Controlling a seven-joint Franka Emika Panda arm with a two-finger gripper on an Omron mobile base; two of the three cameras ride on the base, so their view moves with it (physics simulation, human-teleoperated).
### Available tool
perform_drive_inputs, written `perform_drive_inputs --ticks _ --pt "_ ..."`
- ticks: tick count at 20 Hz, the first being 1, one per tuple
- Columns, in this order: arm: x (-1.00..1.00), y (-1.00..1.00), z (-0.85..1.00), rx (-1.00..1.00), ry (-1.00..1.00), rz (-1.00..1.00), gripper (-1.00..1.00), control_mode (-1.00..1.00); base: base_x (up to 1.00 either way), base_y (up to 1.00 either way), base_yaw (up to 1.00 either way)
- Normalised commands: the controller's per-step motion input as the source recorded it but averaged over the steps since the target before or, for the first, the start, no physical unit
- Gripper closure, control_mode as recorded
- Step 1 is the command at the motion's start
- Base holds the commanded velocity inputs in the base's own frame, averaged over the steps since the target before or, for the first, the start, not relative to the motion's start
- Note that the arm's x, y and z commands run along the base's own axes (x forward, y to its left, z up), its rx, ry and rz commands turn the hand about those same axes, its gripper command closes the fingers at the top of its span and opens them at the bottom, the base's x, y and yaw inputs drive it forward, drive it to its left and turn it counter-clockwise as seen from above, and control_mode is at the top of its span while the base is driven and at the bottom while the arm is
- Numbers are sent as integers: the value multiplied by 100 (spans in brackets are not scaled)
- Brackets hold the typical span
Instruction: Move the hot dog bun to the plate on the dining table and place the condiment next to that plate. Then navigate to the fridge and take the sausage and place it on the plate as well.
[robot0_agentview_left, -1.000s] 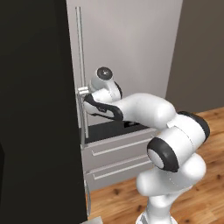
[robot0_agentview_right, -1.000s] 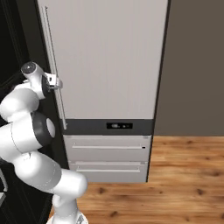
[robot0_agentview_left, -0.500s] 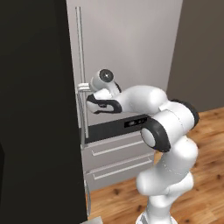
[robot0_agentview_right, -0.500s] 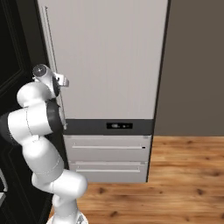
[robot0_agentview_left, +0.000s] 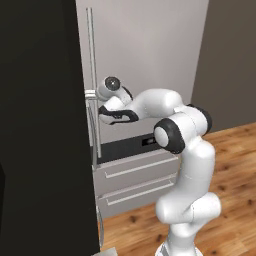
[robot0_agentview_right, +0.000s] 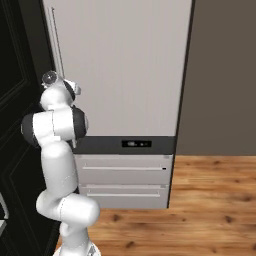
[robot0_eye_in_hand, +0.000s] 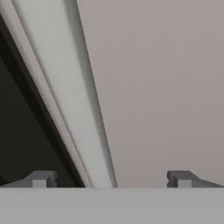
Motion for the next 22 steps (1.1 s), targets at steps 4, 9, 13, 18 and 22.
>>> perform_drive_inputs --ticks 4,9,13,18,22 --pt "49 42 0 0 0 -9 -100 -100 0 0 0" --pt "49 7 -11 0 0 -11 -100 -100 0 0 0" --pt "51 -6 -17 0 0 -14 100 -100 0 0 0" --pt "47 -49 -7 0 6 -12 100 -100 0 0 0" --pt "19 -98 0 1 15 -2 100 -100 0 0 0"
